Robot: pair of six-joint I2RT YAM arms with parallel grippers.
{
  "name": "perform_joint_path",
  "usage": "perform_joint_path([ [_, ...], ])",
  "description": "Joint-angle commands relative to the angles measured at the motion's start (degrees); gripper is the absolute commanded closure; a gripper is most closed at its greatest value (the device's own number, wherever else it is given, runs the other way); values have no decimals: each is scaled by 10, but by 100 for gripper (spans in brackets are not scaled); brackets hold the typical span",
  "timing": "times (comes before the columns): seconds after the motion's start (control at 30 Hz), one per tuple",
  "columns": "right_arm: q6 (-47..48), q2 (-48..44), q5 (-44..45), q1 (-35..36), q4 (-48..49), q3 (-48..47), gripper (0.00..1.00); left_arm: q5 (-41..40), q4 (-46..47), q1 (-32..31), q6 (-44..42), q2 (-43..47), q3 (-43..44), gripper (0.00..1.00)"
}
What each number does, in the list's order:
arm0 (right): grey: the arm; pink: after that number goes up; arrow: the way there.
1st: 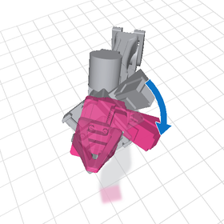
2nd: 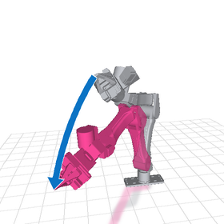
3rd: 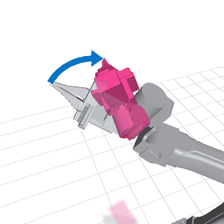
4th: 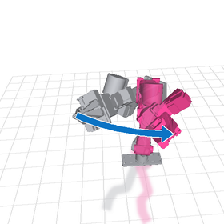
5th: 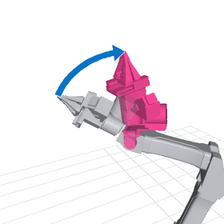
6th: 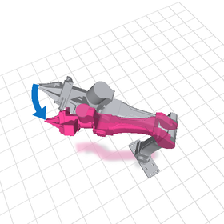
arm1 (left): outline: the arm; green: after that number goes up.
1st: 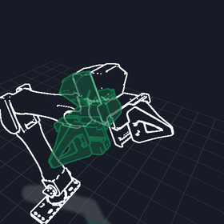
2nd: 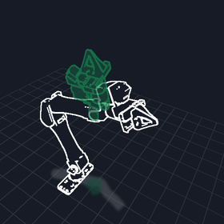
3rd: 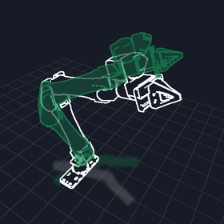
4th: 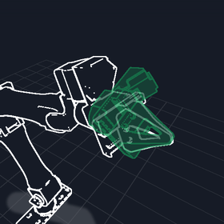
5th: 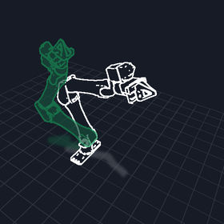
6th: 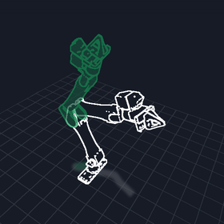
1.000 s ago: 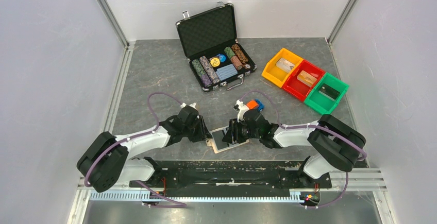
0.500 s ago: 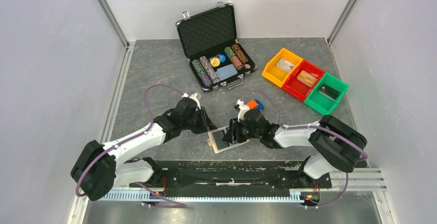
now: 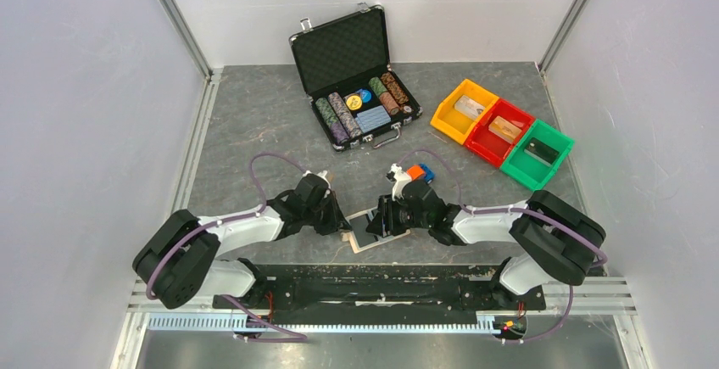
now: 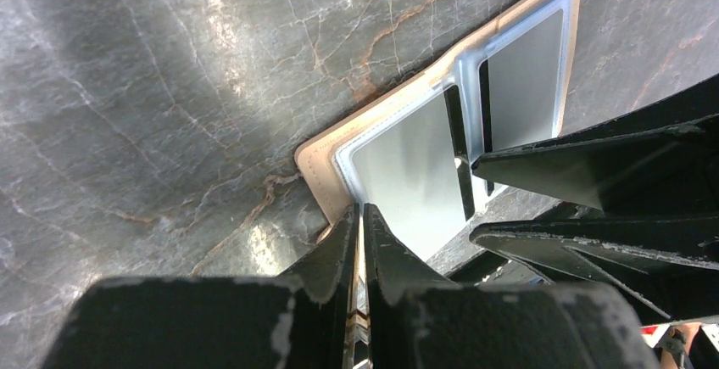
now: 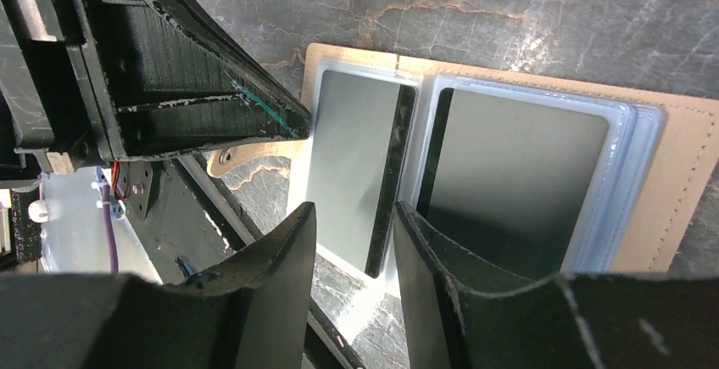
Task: Take the credit cards out of the card holder
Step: Remove the credit card from the card holder.
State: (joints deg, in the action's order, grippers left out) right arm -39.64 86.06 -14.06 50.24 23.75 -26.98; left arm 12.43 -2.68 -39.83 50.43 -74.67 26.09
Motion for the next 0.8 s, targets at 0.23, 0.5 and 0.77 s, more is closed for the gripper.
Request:
perform_joint_path([
  [0.23,-4,-8,4,-8,22,1,59,-12,61,0,2,-27,-38,89],
  [0.5,-2,-17,12,-16,-4,2,58,-28,30,0,-9,-16,-32,88],
  [0.77,-3,-1,5,-15,-40,-9,59,-26,30,1,-11,-15,-33,91],
])
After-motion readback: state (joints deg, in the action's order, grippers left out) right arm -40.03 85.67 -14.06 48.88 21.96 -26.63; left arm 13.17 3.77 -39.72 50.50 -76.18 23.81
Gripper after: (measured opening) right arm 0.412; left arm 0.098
